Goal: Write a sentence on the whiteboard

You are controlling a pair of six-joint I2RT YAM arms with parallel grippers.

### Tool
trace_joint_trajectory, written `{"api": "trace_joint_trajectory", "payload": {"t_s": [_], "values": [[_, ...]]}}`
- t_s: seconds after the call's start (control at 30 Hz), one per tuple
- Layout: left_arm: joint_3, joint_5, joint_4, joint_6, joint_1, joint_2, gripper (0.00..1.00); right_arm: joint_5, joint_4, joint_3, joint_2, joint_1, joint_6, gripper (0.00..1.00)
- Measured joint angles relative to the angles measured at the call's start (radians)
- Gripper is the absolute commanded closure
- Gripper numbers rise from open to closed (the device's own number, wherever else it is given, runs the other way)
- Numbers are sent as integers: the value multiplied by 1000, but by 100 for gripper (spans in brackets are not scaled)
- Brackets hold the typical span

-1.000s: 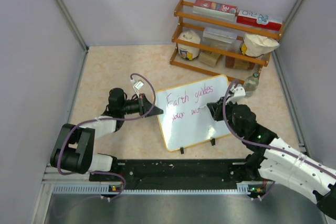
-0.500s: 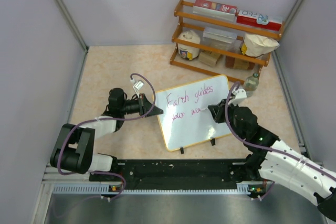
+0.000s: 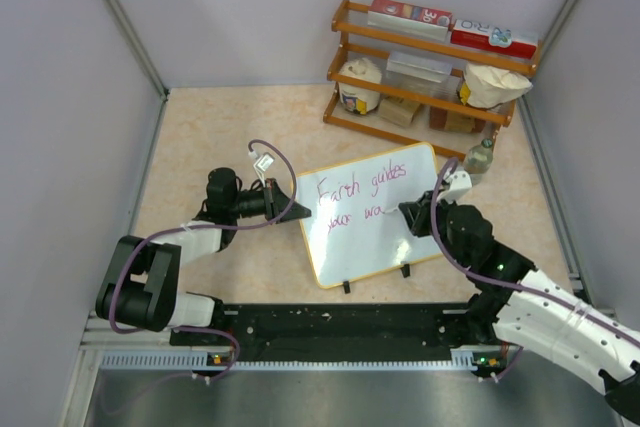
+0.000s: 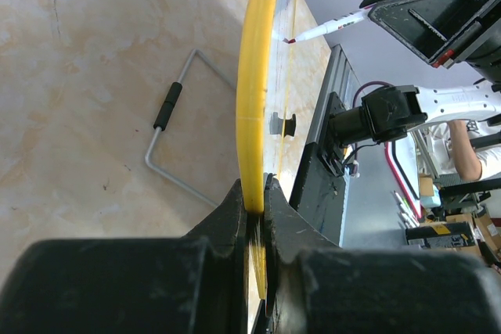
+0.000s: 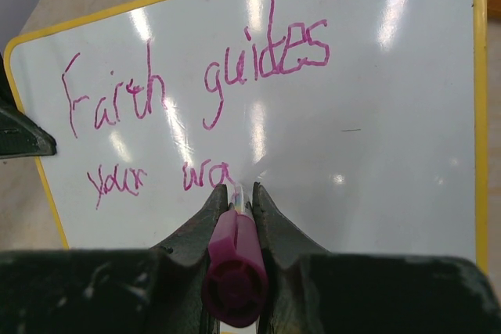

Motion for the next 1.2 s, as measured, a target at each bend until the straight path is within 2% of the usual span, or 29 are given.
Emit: {"api": "trace_joint_trajectory", "payload": {"t_s": [0.63,0.83,1.2], "values": [[0,1,0,0,0,0,100,17,25,58,44,0,-40,100],[0,1,0,0,0,0,100,21,37,58,79,-1,-40,100],[0,0,-1,0,0,0,100,19,60,16,46,-9,-27,100]]}}
